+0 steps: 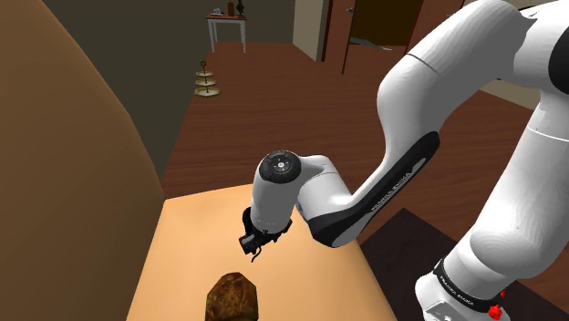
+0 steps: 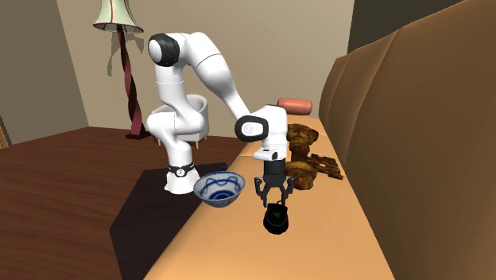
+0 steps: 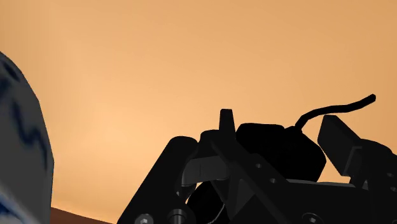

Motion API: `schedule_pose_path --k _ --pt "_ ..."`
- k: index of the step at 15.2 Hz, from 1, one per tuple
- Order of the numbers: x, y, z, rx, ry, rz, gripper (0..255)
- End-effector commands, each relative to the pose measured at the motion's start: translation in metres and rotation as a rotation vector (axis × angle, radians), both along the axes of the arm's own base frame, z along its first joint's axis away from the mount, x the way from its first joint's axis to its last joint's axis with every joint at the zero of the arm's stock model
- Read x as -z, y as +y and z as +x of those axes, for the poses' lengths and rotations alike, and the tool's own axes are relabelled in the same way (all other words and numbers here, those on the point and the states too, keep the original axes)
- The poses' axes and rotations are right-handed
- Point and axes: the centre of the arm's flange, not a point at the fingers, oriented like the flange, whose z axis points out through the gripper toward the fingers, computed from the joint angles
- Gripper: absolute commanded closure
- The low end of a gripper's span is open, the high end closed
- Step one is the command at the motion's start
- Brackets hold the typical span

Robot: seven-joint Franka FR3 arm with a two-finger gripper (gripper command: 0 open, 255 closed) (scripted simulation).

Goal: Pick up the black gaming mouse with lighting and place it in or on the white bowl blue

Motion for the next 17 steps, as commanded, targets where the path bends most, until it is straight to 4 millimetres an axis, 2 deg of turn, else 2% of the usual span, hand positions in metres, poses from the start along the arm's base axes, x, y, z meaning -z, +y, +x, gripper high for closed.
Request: schedule_pose_path --k 1,17 --pt "0.000 0.000 0.000 0.001 0.002 -0.001 255" --pt "-0.084 0.000 0.000 0.001 0.002 -0.001 255"
